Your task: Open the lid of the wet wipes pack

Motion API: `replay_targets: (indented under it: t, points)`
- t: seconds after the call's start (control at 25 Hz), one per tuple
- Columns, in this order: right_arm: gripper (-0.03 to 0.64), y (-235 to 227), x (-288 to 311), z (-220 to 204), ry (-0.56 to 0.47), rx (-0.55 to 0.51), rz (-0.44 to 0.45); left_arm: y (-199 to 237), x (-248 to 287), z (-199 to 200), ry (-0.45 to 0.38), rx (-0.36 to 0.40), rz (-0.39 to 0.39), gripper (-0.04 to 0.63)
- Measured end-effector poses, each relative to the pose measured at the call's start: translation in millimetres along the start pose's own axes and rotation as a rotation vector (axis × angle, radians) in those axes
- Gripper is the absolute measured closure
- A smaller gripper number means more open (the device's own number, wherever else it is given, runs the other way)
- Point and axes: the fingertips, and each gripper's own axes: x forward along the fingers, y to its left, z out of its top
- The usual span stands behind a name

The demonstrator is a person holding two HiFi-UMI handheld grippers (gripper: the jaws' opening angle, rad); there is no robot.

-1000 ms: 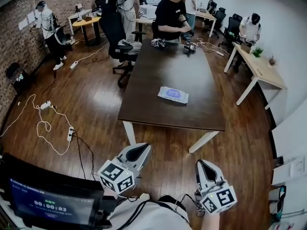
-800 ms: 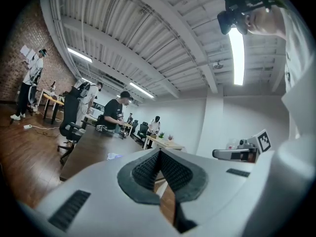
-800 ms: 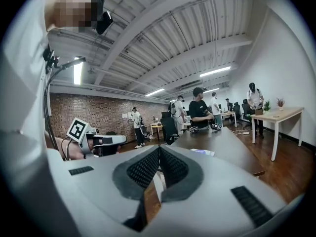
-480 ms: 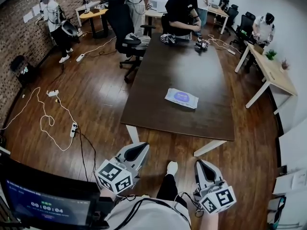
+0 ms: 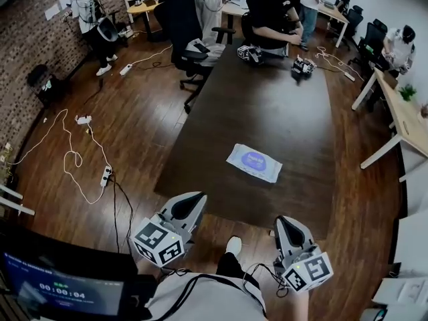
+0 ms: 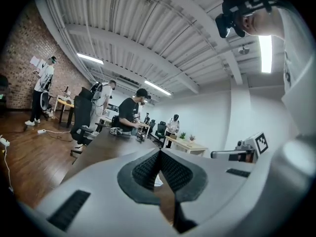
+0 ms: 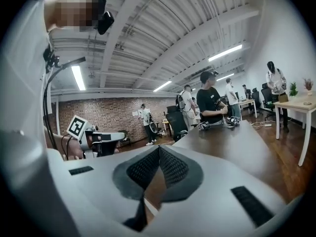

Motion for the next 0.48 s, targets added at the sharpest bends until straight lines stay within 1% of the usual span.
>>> replay_targets:
  t: [0.16, 0.28, 0.36, 0.48]
  points:
    - [0.609, -61, 42, 15, 0.034, -0.031, 0.056, 17, 56, 16, 0.011, -0.012, 0.045, 0.598]
    - [0.609, -94, 73, 22, 0.063, -0.069, 0.112, 29, 91, 21, 0.014, -0.015, 0.072, 0.598]
    - [0.609, -109, 96, 15, 0.117, -0.129, 0.144, 37, 110, 19, 0.025, -0.014, 0.085, 0.598]
    - [0.608, -128, 128, -14, 0.227, -0.242, 0.152, 55, 137, -1, 0.067, -0.009, 0.097, 0.598]
